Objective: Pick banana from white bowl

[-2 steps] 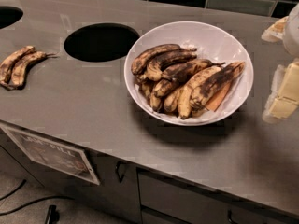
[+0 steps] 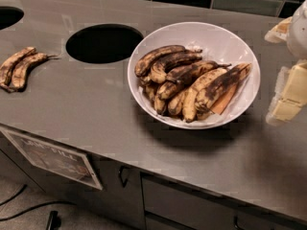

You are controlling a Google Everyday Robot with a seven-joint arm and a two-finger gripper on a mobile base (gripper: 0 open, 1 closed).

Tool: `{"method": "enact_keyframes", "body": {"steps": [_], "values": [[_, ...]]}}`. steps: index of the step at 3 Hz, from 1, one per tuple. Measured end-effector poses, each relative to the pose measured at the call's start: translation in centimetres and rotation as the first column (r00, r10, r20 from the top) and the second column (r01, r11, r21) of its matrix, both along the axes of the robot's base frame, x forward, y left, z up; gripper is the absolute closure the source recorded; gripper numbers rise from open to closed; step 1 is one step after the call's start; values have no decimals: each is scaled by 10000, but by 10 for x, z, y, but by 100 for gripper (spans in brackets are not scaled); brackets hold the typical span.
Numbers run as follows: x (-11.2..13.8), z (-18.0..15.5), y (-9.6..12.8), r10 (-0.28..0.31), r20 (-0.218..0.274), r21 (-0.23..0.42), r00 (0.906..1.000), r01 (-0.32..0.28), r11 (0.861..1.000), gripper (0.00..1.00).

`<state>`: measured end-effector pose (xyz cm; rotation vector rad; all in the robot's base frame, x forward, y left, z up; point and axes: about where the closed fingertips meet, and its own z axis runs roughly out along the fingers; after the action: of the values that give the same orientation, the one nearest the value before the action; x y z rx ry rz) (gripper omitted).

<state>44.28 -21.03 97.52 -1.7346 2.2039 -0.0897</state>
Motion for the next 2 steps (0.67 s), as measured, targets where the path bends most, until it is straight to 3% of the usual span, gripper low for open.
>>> {"method": "enact_keyframes", "body": {"steps": [2], "values": [[11, -15, 26, 937, -200, 251, 9954, -932, 9953, 0]]}}
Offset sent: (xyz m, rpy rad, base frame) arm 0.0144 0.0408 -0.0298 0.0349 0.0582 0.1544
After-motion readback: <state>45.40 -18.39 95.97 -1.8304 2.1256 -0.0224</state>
